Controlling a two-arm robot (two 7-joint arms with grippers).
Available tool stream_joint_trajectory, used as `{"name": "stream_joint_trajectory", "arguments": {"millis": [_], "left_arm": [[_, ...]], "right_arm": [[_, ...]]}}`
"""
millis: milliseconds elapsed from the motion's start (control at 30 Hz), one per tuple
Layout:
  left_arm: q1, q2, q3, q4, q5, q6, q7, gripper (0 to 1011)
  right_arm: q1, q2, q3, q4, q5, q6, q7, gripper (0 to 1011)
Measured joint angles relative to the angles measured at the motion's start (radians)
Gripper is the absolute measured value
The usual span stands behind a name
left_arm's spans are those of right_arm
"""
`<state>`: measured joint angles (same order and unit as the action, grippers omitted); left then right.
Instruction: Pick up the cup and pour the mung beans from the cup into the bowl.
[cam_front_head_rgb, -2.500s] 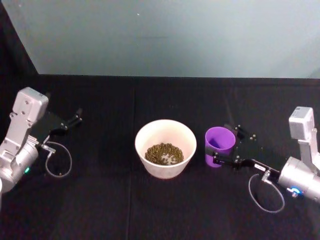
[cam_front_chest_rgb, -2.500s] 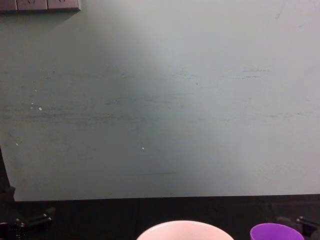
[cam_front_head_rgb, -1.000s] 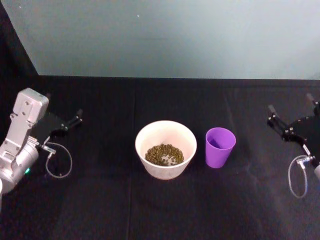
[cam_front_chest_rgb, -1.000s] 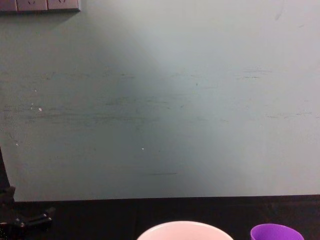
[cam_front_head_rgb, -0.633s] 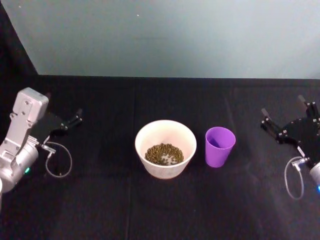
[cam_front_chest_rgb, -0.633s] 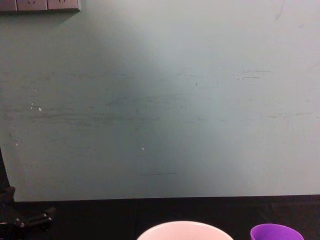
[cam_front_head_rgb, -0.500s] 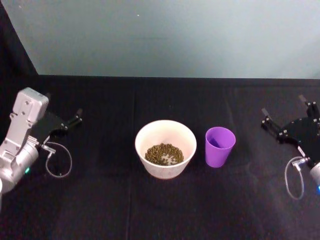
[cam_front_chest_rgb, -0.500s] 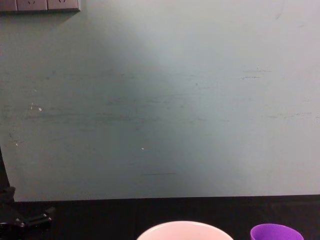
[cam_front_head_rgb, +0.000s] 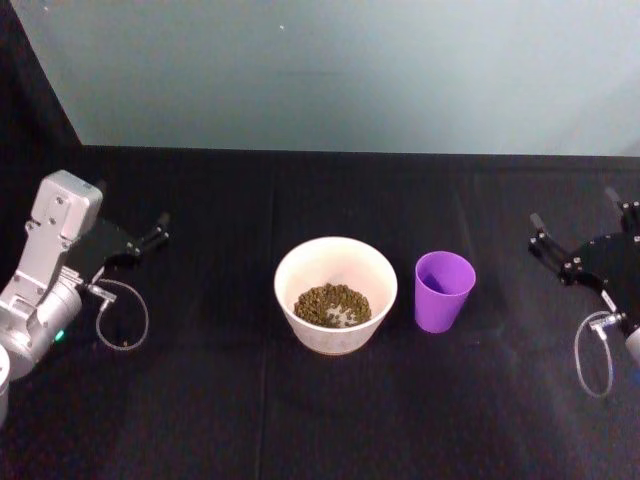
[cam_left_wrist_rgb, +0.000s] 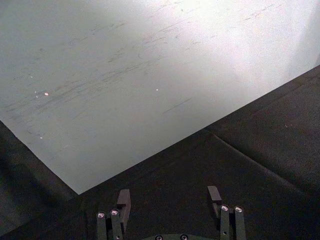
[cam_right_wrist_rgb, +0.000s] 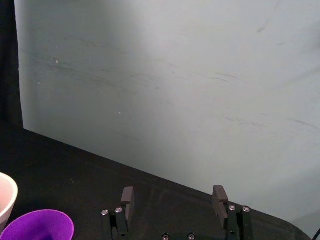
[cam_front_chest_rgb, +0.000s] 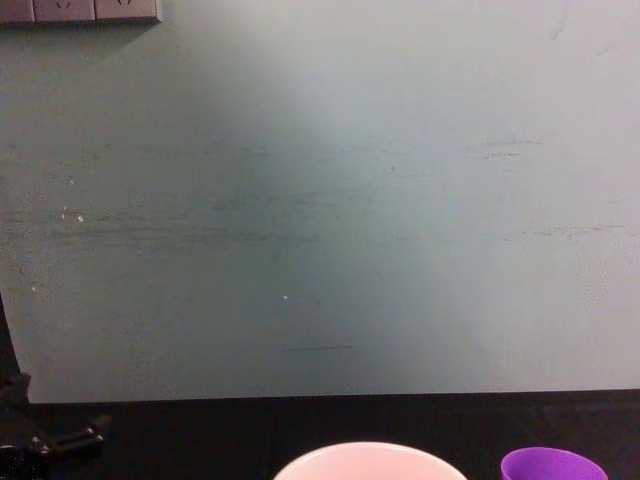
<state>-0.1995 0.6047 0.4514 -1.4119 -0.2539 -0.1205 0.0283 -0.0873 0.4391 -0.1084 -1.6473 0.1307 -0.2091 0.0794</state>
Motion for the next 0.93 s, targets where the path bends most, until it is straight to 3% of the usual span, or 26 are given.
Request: {"name": "stream_joint_trajectory", "arguments": {"millis": [933], "left_arm": [[0.0, 0.0, 0.0, 0.0, 0.0, 0.0, 0.0, 1000]], "right_arm": [[-0.001, 0.0, 0.0, -0.001, 0.0, 0.0, -0.003, 1002]]}}
